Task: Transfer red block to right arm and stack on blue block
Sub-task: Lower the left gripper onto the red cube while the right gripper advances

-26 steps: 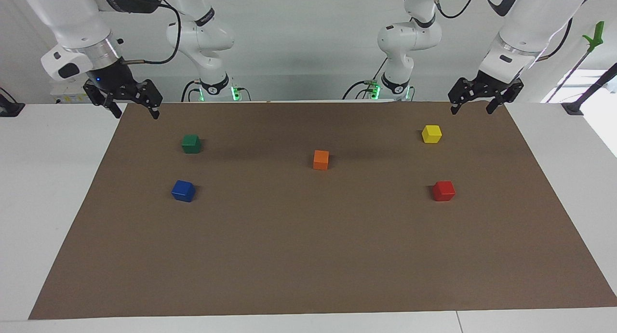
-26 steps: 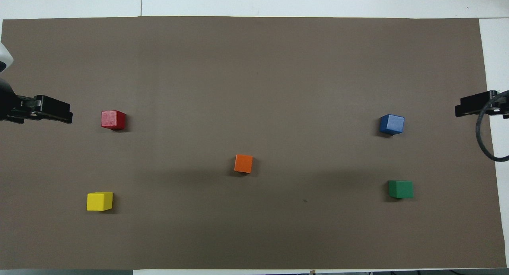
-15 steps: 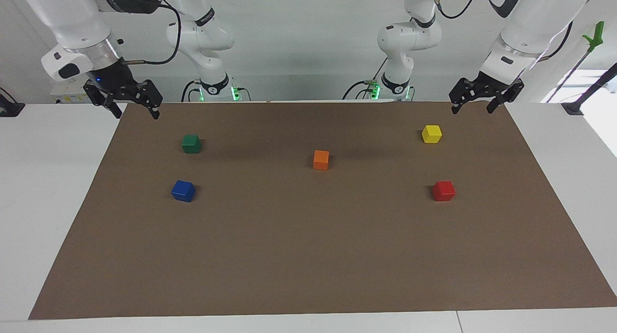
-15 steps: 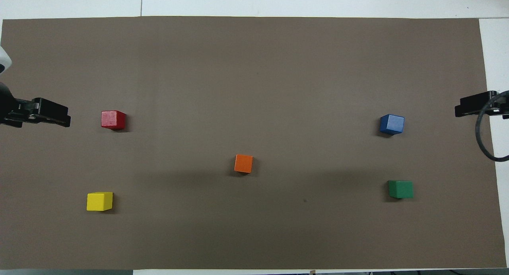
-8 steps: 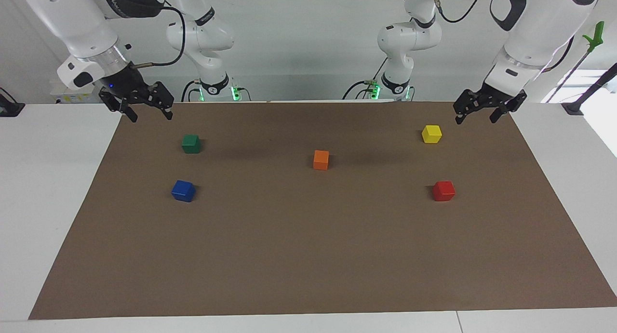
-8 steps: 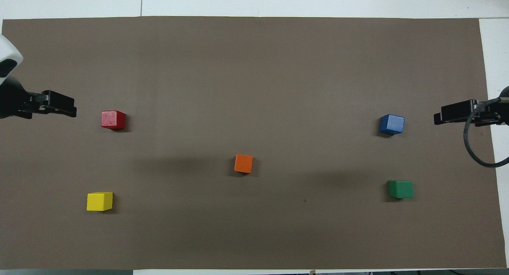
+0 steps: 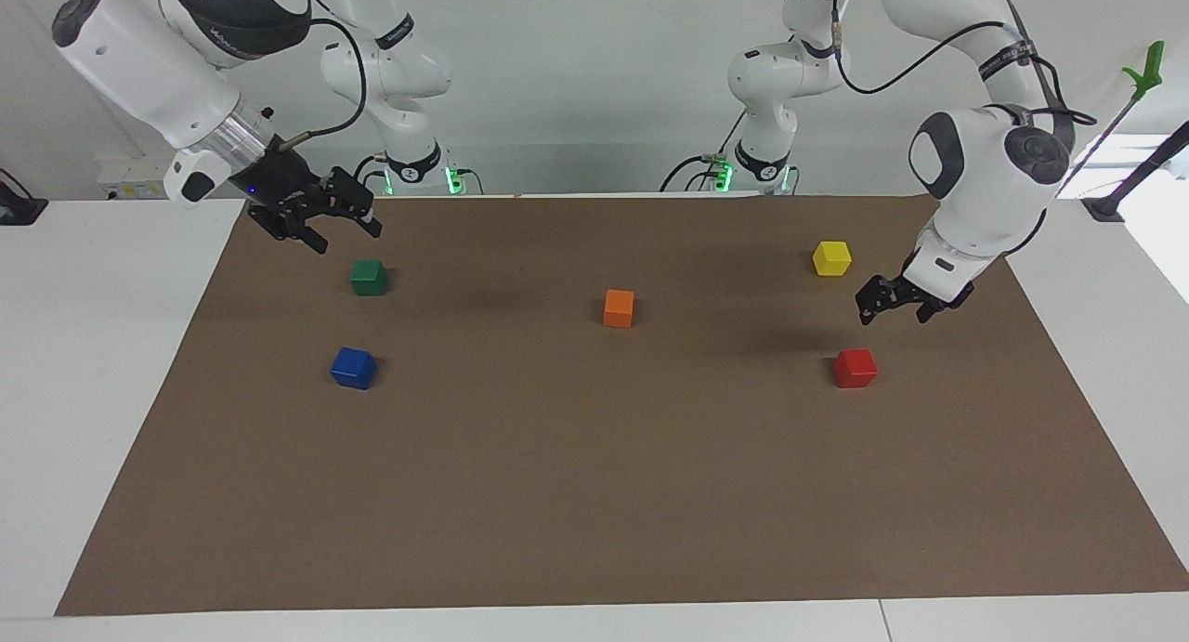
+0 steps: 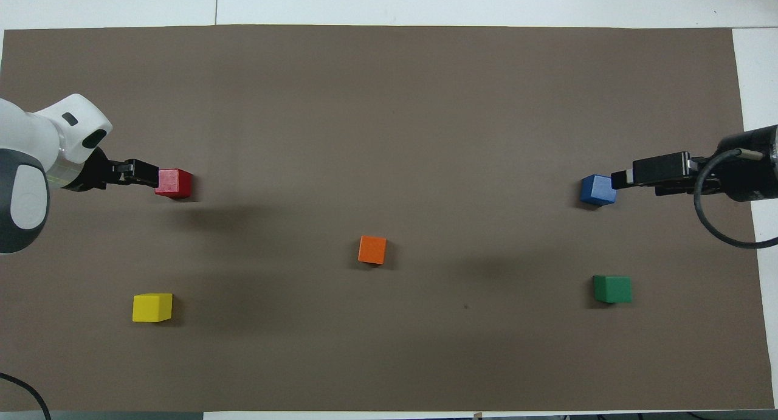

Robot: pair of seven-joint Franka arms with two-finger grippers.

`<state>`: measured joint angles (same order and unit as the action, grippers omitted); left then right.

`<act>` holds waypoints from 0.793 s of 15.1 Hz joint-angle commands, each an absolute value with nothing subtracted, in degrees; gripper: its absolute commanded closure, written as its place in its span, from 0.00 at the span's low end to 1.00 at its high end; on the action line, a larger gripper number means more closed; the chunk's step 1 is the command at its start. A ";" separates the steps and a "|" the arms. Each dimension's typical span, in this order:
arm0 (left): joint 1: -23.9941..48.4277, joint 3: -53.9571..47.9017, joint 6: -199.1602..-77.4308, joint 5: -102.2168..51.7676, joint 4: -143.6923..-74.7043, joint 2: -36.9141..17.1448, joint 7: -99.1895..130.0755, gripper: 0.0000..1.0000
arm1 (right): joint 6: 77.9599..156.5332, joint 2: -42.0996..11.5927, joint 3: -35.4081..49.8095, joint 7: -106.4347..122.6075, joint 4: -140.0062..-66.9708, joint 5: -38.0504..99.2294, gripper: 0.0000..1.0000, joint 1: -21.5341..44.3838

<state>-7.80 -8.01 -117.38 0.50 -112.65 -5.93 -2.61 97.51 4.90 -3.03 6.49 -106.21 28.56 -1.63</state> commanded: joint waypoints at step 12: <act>-6.86 -8.44 -135.95 0.97 -120.06 -12.56 -3.08 0.00 | 97.47 6.77 -2.37 27.40 -124.97 71.07 0.00 -1.50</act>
<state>-7.74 -8.68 -133.49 0.50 -119.86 -11.70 -2.63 97.51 4.91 -2.58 23.28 -120.45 65.33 -2.04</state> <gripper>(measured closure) 0.000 0.000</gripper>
